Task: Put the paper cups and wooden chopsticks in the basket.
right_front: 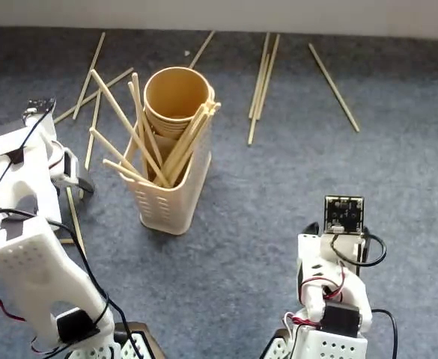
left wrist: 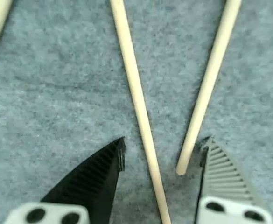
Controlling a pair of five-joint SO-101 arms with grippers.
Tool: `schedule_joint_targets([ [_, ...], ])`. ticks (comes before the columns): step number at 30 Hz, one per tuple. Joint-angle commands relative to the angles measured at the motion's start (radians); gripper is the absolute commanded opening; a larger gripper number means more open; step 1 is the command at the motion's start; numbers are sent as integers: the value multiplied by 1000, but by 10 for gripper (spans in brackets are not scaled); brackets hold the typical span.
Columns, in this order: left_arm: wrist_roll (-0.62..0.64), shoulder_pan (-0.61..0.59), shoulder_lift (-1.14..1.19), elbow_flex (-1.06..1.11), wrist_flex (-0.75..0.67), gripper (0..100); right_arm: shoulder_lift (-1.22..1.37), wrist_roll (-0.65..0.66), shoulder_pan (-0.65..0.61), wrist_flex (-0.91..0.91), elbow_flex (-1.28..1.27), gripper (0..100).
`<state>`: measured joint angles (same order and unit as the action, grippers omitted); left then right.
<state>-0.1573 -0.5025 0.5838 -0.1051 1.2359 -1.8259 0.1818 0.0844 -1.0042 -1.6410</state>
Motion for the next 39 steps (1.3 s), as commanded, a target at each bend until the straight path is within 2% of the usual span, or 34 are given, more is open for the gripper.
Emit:
schedule_joint_targets([
  [1,14,22,38,-84,-29,245,-7,2,5,24,-33,314],
  [6,-35,27,97,-240,-23,50,-7,3,5,24,-41,314],
  [8,-72,47,125,-286,-23,9,-7,3,5,24,-41,314],
  [17,-71,58,157,-568,222,8,-7,3,5,25,-41,314],
  [20,-71,59,156,-765,347,5,-7,3,5,25,-41,314],
  [24,-71,79,156,-1138,522,5,-7,3,5,25,-41,314],
  [27,-41,84,139,-1362,539,5,-7,3,5,25,-41,314],
  [30,11,84,67,-1477,537,5,-7,3,5,25,-41,314],
  [36,44,140,-182,-1549,537,5,-7,3,4,27,-41,314],
  [39,46,252,-338,-1558,537,5,-7,3,4,47,-41,314],
])
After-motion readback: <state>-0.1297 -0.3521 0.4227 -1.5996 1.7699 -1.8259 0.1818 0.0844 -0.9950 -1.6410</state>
